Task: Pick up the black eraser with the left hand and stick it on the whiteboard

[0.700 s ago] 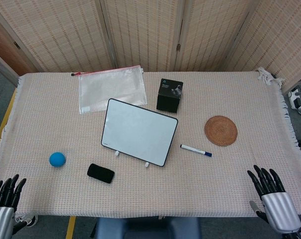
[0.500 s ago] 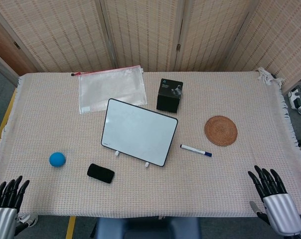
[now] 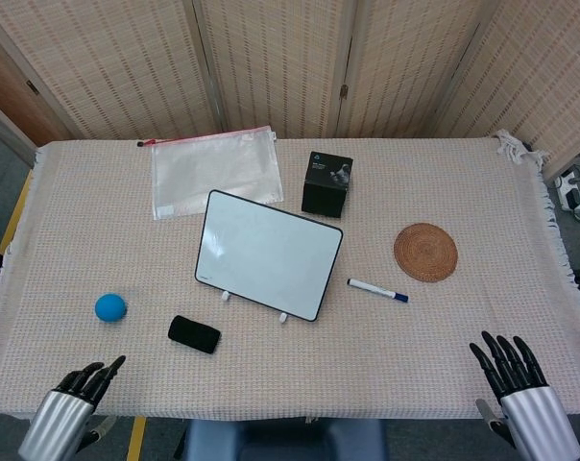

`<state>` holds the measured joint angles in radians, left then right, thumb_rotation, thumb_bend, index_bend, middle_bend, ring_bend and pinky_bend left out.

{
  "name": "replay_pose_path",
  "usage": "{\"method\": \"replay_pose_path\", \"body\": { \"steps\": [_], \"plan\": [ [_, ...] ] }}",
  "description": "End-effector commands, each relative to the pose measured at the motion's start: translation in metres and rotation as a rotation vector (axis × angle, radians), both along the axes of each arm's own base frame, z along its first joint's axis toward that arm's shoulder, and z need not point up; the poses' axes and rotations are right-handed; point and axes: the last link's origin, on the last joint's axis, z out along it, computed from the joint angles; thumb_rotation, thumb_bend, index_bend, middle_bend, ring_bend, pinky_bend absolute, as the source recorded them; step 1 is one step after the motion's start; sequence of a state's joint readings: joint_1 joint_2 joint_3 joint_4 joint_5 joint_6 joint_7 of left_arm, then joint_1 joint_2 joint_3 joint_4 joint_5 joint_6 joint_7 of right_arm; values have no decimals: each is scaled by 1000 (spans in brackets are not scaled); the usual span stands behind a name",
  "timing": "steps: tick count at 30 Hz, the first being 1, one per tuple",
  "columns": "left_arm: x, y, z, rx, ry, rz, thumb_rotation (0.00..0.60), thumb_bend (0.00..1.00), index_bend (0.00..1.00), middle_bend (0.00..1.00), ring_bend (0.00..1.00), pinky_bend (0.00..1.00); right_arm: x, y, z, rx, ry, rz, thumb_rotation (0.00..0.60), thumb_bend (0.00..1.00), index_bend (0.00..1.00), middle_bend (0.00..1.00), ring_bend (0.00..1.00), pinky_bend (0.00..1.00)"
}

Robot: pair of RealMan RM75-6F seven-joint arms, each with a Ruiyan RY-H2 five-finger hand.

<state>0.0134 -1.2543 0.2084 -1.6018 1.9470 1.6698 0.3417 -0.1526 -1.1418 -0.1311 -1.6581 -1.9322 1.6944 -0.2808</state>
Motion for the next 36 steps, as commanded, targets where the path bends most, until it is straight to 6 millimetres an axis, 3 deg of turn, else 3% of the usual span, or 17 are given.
{"method": "replay_pose_path", "body": {
  "steps": [1,5,14,29,36],
  "plan": [
    [36,23,-16,-107,105,-78,600,187,47,943,792,843,2,2,-1,25,-1,12,600,311,0,0,0,0],
    [59,47,-33,-141,117,-54,600,187,166,1000,935,961,3,9,2,18,-6,32,600,311,0,0,0,0],
    [79,98,-59,-189,225,14,600,206,254,1000,943,977,1,8,9,-5,-21,14,600,311,0,0,0,0],
    [80,131,-80,-226,333,54,600,327,313,1000,932,977,-1,4,11,-37,-13,-37,600,311,0,0,0,0],
    [84,142,-91,-224,376,97,600,337,270,1000,928,977,-2,2,10,-25,-9,-49,600,311,0,0,0,0]
  ]
}}
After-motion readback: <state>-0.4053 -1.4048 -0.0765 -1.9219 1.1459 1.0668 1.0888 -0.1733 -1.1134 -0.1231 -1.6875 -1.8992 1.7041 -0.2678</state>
